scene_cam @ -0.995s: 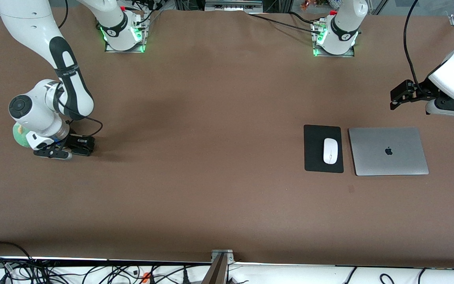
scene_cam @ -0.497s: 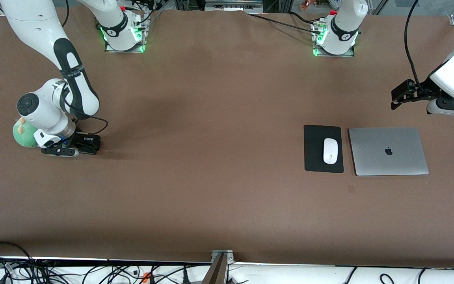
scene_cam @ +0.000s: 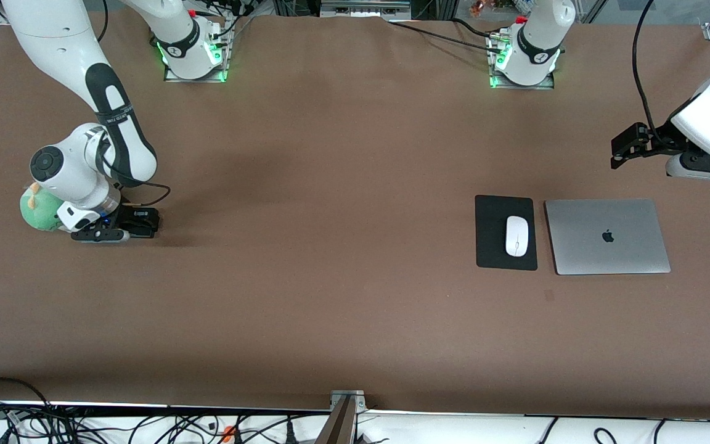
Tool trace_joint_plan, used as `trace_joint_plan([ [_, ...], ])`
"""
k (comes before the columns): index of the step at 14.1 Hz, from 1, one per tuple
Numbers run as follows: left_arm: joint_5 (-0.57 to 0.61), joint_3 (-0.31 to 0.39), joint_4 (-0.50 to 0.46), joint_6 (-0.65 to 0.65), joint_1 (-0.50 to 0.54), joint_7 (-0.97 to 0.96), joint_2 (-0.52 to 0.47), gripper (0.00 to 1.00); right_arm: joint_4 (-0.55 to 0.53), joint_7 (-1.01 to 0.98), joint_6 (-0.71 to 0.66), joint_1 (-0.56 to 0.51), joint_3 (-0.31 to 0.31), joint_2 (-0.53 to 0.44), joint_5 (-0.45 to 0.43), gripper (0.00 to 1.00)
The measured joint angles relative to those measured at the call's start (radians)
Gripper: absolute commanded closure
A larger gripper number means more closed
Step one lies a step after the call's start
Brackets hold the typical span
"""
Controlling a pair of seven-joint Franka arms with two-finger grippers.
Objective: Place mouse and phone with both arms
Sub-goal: 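Carry the black phone with the right gripper beside the green plush, then lower the phone onto the table and open the right gripper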
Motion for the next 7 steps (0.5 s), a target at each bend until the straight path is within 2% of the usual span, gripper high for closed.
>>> trace_joint_plan([
  [4, 0.0, 0.0, 0.0, -0.002, 0.0, 0.0, 0.0, 0.0, 0.023, -0.006, -0.029, 0.002, 0.002, -0.005, 0.0, 0.0],
  [5, 0.0, 0.0, 0.0, -0.002, 0.0, 0.0, 0.0, 0.0, 0.054, -0.006, -0.092, 0.003, 0.002, -0.01, 0.0, 0.0],
  [7, 0.0, 0.0, 0.0, -0.002, 0.0, 0.0, 0.0, 0.0, 0.164, -0.005, -0.302, 0.003, -0.002, -0.032, 0.0, 0.0],
])
